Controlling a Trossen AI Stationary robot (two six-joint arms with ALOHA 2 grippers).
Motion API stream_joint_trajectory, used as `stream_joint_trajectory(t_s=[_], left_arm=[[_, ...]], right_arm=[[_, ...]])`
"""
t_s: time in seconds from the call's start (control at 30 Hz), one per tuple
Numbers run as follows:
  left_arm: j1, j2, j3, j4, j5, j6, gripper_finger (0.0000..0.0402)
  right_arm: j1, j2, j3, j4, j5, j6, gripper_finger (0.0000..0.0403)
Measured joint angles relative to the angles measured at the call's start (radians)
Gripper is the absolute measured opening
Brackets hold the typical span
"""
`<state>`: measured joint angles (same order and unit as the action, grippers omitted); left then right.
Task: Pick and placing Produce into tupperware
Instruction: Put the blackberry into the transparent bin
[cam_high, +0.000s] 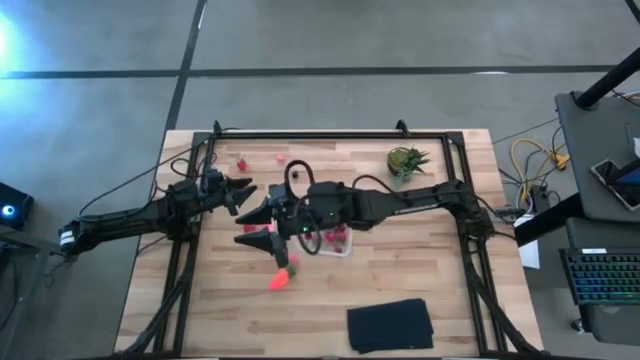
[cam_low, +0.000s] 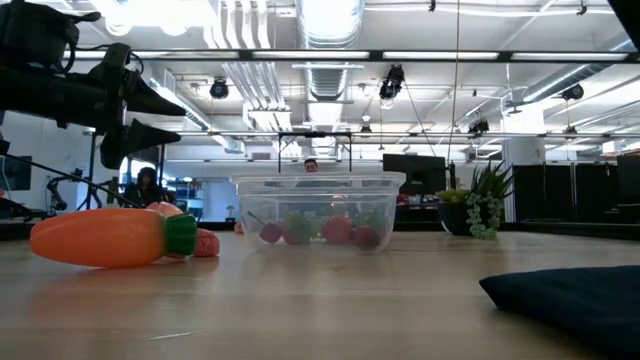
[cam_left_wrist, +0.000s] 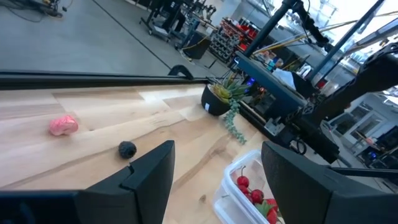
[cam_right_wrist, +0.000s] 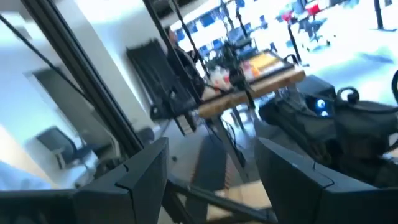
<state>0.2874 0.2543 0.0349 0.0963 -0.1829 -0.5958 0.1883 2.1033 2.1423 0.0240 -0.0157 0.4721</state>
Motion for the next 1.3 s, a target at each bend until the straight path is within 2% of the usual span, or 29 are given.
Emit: stream_joint_trajectory(t_s=[0.2,0.3,0.57,0.67,0.77,0.9,0.97,1.0,1.17,1.3], left_arm=[[0.0,0.0,0.0,-0.001,0.006,0.0,0.0226],[0.0,-0.001,0.0,-0.002,0.006,0.0,0.0226],[0.0,0.0,0.0,-0.001,0.005,0.0,0.0226],[0.0,0.0,0.0,0.0,0.005,0.0,0.0226],[0.0,-0.001,0.0,0.0,0.002,0.0,0.0226],[0.0,-0.001,0.0,0.0,0.001,0.0,0.0226],[0.0,-0.001,0.0,0.0,0.001,0.0,0.0226],[0.0,-0.001,0.0,0.001,0.001,0.0,0.0226],[0.0,-0.002,0.0,0.007,0.001,0.0,0.0226],[0.0,0.002,0.0,0.037,-0.009,0.0,0.0226]], right_arm=[[-0.005,-0.062,-0.244,0.196,-0.014,0.062,0.0228],[-0.007,-0.158,-0.403,0.212,-0.009,0.072,0.0228],[0.001,-0.632,-0.868,0.213,0.212,0.051,0.0228],[0.013,-0.824,-1.022,0.214,0.246,-0.007,0.0228],[0.022,-0.997,-1.166,0.194,0.245,0.005,0.0228],[0.014,-1.232,-1.338,-0.021,0.254,0.188,0.0228],[0.014,-1.337,-1.419,-0.052,0.263,0.264,0.0228],[0.017,-1.376,-1.462,-0.024,0.255,0.242,0.0228],[0.002,-1.48,-1.647,0.34,0.11,0.041,0.0228],[-0.059,-1.477,-1.712,0.346,0.089,0.046,0.0228]])
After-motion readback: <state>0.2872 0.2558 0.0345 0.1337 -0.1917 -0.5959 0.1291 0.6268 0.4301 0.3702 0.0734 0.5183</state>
